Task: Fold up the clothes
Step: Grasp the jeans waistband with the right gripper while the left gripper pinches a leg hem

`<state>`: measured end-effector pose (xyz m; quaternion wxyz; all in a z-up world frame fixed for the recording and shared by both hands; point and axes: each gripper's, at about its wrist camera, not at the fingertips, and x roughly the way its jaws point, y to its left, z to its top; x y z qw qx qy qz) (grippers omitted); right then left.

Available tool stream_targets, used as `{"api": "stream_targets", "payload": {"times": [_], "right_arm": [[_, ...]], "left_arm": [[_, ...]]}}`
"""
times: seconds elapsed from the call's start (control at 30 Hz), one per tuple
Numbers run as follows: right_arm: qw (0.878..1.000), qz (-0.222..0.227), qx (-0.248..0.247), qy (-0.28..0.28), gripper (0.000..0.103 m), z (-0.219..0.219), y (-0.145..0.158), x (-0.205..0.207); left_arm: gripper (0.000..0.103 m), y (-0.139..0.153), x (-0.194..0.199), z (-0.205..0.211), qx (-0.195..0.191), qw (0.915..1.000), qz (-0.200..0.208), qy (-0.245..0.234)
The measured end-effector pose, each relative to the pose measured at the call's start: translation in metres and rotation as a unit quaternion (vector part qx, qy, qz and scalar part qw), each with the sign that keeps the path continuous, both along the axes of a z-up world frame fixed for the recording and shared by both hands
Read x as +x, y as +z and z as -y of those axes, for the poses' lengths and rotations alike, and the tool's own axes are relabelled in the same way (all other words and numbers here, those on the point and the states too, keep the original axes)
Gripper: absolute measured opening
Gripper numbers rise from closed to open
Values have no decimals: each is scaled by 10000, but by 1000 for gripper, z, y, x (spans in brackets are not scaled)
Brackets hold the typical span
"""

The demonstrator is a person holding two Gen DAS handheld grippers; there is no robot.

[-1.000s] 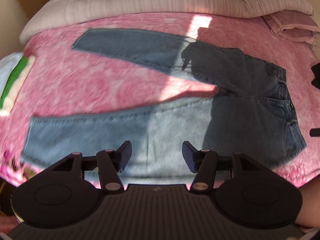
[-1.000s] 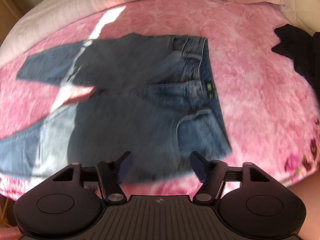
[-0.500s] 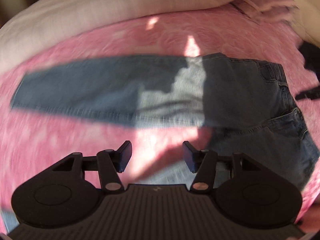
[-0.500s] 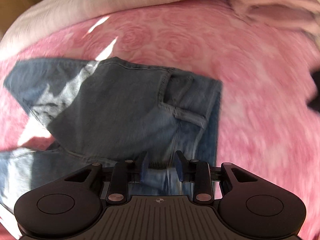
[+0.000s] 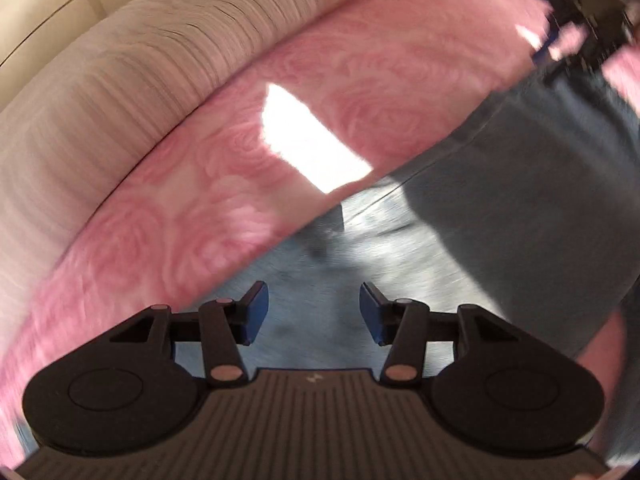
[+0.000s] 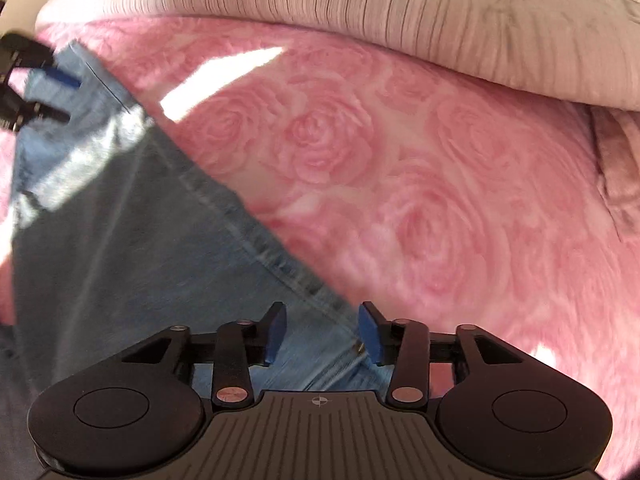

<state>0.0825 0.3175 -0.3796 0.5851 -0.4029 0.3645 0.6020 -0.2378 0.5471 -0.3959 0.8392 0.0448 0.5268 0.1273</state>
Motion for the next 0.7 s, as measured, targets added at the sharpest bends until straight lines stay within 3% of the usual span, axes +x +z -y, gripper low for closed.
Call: {"api": "stream_targets", "payload": {"times": [0.1,0.17,0.27,0.4,0.47,0.5,0.53,0.57,0.63,0.7], "right_arm": [[9996,-8,-209,190,50,-13,-8,9],[9989,-47,-377,291,51,-18,-14,14],[9977,-227,-564,292,52,-22,-21,22],[9951,-759,-628,58,52,-22,-27,31],[9962,-617,-601,93,49,-21,-27,25],[9967,-544,-587,112,39,-20,-27,22],[9976,-375,-556,163,28,-18,-25,18],[9982,-206,-526,214,24,-16,-24,13],[9986,144,-414,308,14,-9,-18,2],[9976,508,-252,395,12,1,-10,-11]], "left_arm": [[47,-14,3,-30,245,9988,-315,-268],[56,-21,2,-46,284,9980,-430,-375],[73,-27,-4,-68,47,9977,-476,-484],[73,-32,-8,-82,-423,9977,-433,-313],[57,-33,-11,-84,-583,9971,-385,-295],[51,-31,-12,-81,-604,9968,-355,-385],[36,-29,-14,-77,-565,9966,-345,-494],[21,-27,-15,-71,-457,9964,-360,-624],[7,-24,-20,-55,-21,9959,-430,-799],[3,-18,-27,-38,457,9940,-461,-880]]}}
